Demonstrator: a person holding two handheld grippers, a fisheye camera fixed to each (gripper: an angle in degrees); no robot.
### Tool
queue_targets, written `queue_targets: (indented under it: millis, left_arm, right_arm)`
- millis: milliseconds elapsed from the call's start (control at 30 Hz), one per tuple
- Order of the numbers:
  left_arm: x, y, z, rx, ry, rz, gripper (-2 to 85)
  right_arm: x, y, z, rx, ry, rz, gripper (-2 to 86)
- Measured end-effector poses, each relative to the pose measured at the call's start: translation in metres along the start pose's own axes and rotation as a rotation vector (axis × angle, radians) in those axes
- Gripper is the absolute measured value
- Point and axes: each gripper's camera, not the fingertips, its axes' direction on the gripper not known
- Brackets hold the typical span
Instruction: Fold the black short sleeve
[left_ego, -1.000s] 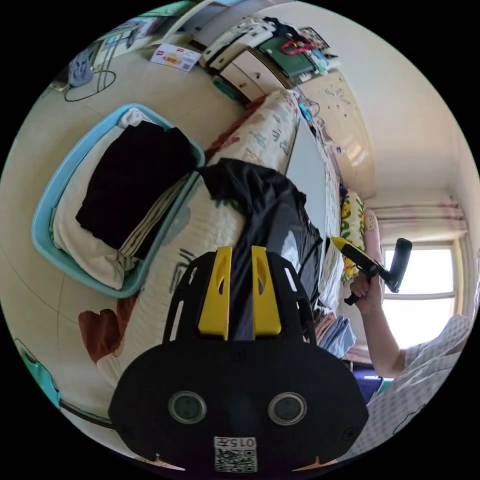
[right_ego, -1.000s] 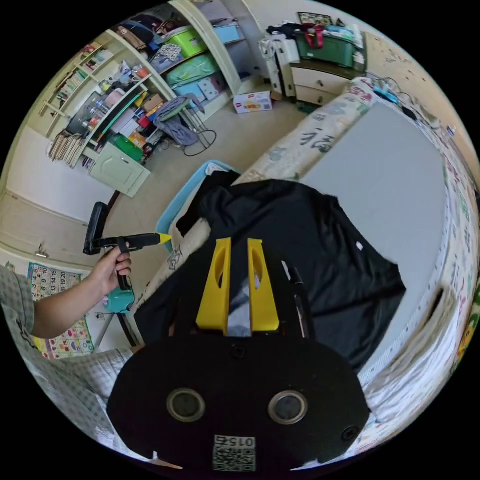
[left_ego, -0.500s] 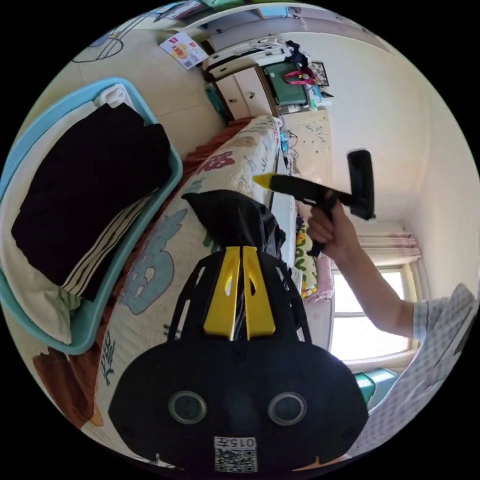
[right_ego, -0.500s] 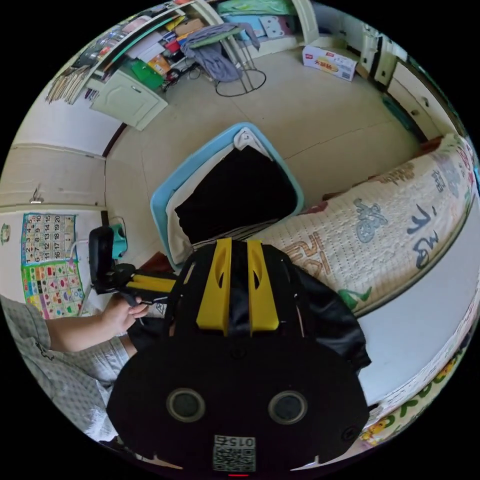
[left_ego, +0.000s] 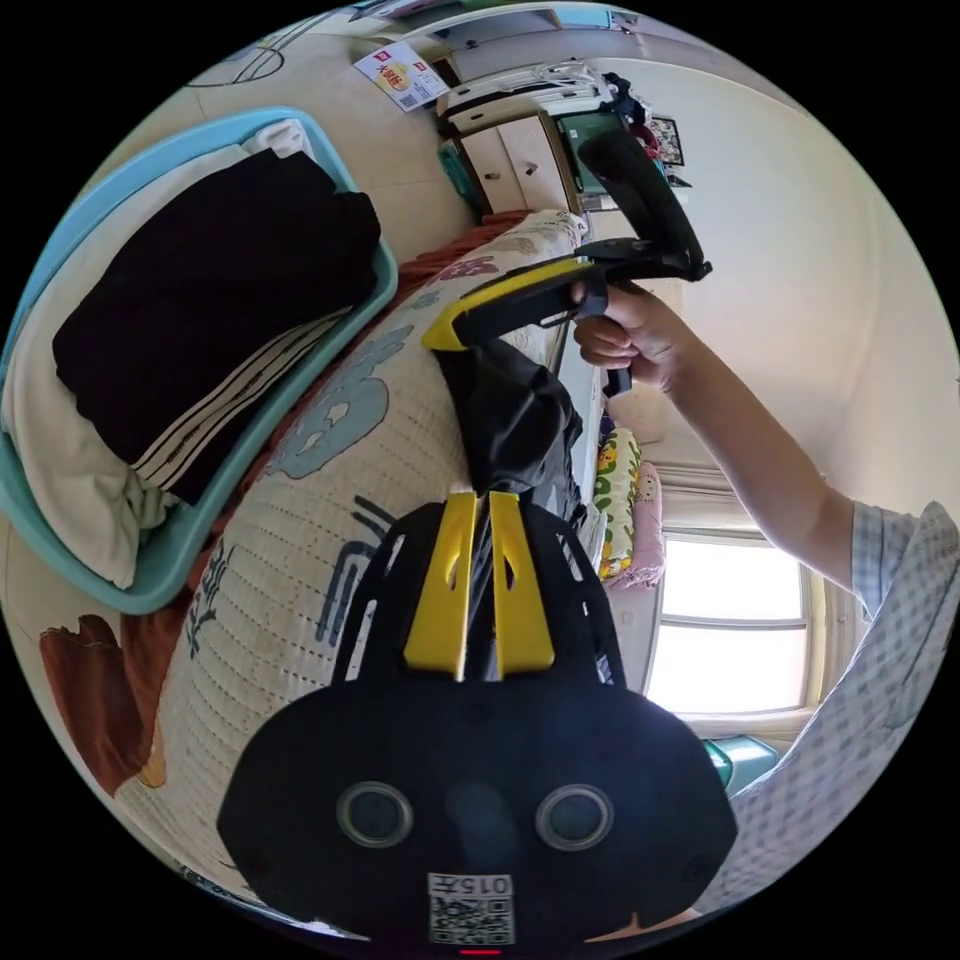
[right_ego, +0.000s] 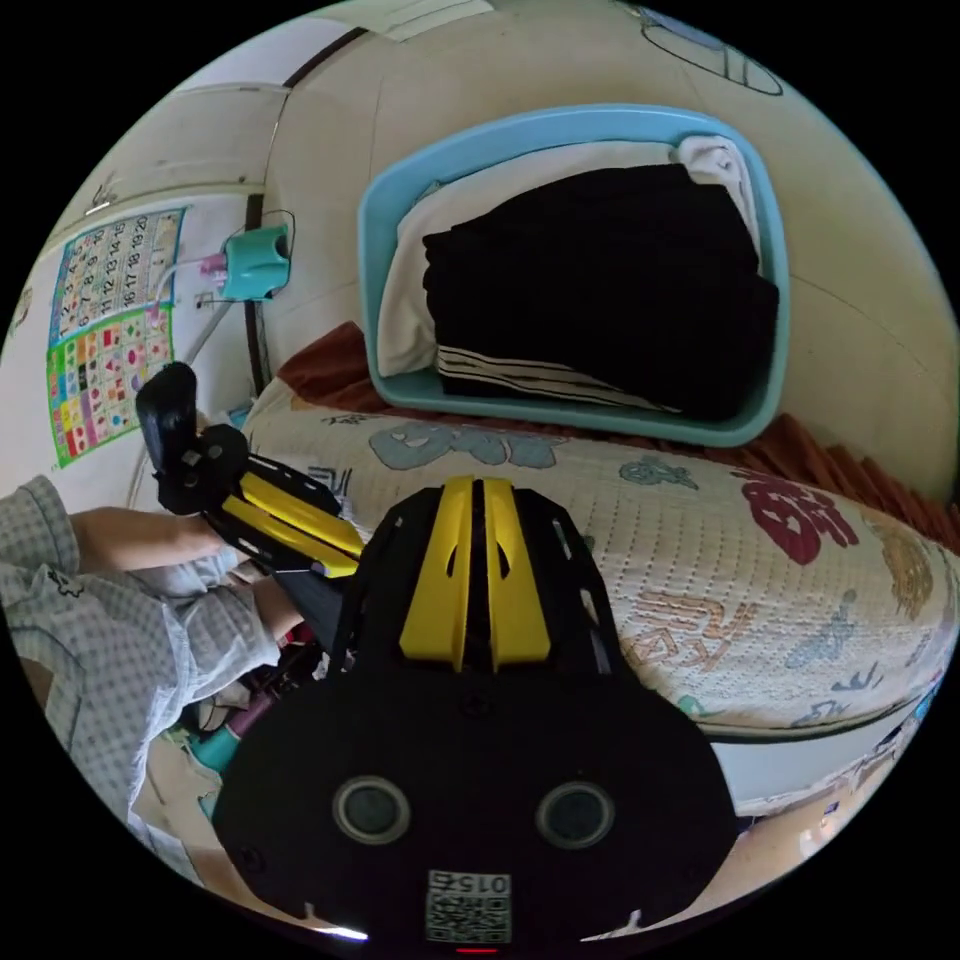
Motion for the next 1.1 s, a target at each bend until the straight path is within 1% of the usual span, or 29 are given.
queue_targets:
  millis: [33,133,200,267,367,467,533,600,633,700,800,900,967,1100]
  left_arm:
    - [0.0,-0.001,-0.003,0.007,0.001,0.003,3.9]
    - [0.004,-0.011,-0.013,0.036,-0.006,0.078,7.0]
    - [0.007,-0.024,-0.014,0.027,-0.06,0.158,9.6]
    - [0.004,-0.04,-0.013,0.024,-0.088,0.189,11.0]
    - [-0.003,-0.074,-0.017,0.08,-0.067,0.196,12.0]
    - [-0.003,-0.104,-0.014,0.132,-0.077,0.216,12.1]
    - [-0.007,-0.118,-0.003,0.108,-0.036,0.216,10.7]
    - [-0.014,-0.123,0.004,0.067,-0.008,0.229,3.8]
    - [-0.016,-0.123,0.003,0.065,0.014,0.228,2.4]
    - [-0.025,-0.11,-0.008,0.056,0.113,0.228,0.0]
    - [-0.041,-0.078,-0.03,0.091,0.079,0.19,-0.7]
    - [-0.063,-0.053,-0.044,0.136,0.085,0.103,-0.9]
    - [-0.073,-0.047,-0.045,0.132,0.089,0.069,-0.9]
    - [-0.075,-0.052,-0.051,0.157,0.044,0.084,-0.8]
  right_arm:
    - [0.002,0.007,-0.006,0.011,0.009,0.014,0.7]
    - [0.024,0.051,-0.05,0.133,0.045,0.15,-0.3]
    - [0.046,0.092,-0.088,0.239,0.067,0.275,-0.5]
    - [0.059,0.12,-0.109,0.288,0.046,0.33,-0.6]
    - [0.07,0.158,-0.13,0.325,-0.01,0.377,-0.7]
    - [0.066,0.189,-0.139,0.341,-0.016,0.379,-0.6]
    - [0.06,0.205,-0.143,0.347,-0.008,0.374,-0.6]
    - [0.053,0.225,-0.147,0.347,0.017,0.375,-0.6]
    - [0.051,0.23,-0.148,0.347,0.027,0.377,-0.6]
    - [0.049,0.252,-0.155,0.36,0.072,0.399,-0.6]
    - [0.048,0.28,-0.163,0.402,0.073,0.41,-0.7]
    - [0.047,0.3,-0.162,0.43,-0.012,0.408,-0.8]
    - [0.043,0.31,-0.161,0.433,-0.021,0.405,-0.8]
    - [0.038,0.337,-0.168,0.449,0.056,0.433,-0.7]
